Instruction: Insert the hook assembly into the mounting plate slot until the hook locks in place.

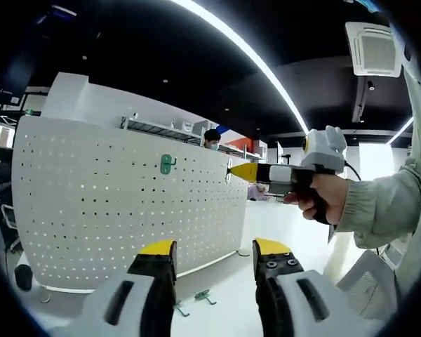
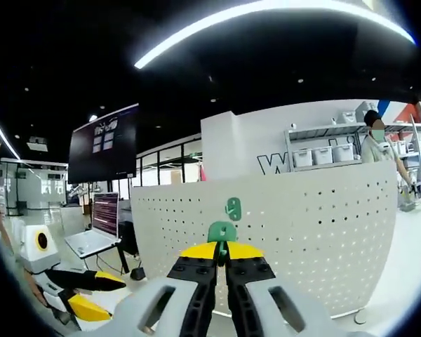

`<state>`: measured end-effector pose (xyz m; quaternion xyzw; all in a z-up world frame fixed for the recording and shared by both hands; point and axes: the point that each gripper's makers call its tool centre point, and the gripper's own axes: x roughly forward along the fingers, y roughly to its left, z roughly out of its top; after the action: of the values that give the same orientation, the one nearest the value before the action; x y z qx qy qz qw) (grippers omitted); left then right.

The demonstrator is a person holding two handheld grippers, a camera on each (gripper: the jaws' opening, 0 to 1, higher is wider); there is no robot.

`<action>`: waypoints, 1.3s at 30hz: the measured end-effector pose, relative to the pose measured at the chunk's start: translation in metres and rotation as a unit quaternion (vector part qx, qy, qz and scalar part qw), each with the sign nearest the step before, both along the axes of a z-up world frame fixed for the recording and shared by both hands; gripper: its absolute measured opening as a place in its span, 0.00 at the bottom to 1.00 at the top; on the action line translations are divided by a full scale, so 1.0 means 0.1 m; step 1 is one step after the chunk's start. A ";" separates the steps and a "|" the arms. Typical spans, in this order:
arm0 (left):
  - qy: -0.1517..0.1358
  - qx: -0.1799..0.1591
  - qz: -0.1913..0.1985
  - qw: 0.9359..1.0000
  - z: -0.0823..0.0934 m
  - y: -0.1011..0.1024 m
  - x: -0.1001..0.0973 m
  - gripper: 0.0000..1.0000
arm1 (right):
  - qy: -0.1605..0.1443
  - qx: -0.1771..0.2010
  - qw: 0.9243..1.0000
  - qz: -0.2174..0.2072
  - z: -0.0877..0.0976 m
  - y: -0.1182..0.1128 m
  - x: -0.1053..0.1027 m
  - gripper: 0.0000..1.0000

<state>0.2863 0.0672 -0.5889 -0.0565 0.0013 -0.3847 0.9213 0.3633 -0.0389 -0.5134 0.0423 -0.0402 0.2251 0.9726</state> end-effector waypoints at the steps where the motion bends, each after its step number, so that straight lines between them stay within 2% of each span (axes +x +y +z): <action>1: 0.000 0.000 0.000 1.000 0.00 0.00 0.00 0.46 | -0.001 -0.002 1.000 0.000 0.00 0.00 0.02 0.01; 10: 0.004 -0.003 0.005 1.000 -0.04 0.03 0.02 0.48 | -0.003 -0.008 1.000 -0.016 0.02 -0.05 0.19 0.01; 14: 0.006 -0.003 0.006 1.000 -0.06 0.04 0.03 0.48 | -0.012 -0.022 0.999 -0.030 0.07 -0.07 0.27 0.01; 30: 0.008 0.002 0.001 1.000 -0.12 0.05 0.07 0.49 | -0.029 -0.030 0.998 -0.048 0.24 -0.08 0.57 0.01; 39: 0.009 0.001 0.002 1.000 -0.12 0.08 0.13 0.49 | -0.031 -0.036 0.997 -0.058 0.24 -0.06 0.70 0.01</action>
<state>0.2990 0.0753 -0.6012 -0.0594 0.0100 -0.3821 0.9222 0.4330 -0.0447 -0.4895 -0.0018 -0.0643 0.1704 0.9833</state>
